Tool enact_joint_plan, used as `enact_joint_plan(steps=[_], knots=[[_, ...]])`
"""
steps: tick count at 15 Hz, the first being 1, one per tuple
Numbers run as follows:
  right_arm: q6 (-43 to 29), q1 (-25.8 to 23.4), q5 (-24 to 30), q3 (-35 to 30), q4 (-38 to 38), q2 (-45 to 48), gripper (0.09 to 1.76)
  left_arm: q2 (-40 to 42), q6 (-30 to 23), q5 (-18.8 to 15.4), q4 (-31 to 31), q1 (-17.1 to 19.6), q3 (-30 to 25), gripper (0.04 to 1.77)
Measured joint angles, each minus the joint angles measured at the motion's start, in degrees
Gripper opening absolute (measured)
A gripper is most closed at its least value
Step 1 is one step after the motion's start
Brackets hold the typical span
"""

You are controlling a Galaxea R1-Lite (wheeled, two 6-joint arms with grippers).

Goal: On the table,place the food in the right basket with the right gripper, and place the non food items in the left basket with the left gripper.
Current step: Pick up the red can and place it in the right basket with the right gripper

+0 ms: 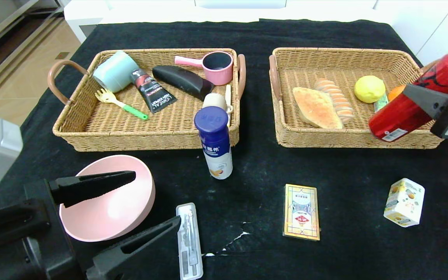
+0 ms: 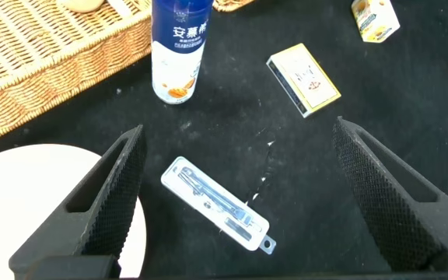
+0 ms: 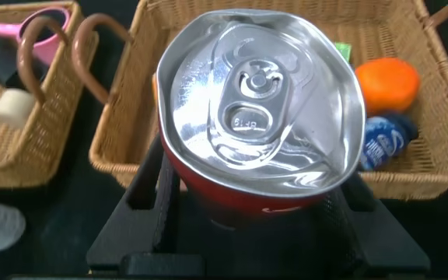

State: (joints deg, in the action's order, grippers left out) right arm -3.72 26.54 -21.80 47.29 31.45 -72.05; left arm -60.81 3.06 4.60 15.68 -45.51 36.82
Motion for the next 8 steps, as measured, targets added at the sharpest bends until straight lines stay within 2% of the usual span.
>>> enact_joint_plan(steps=[8], knots=[[0.3,-5.8,0.1,12.2,0.2,-10.9,1.0,0.3,0.2,-0.1,0.0,0.0,0.0,1.72]])
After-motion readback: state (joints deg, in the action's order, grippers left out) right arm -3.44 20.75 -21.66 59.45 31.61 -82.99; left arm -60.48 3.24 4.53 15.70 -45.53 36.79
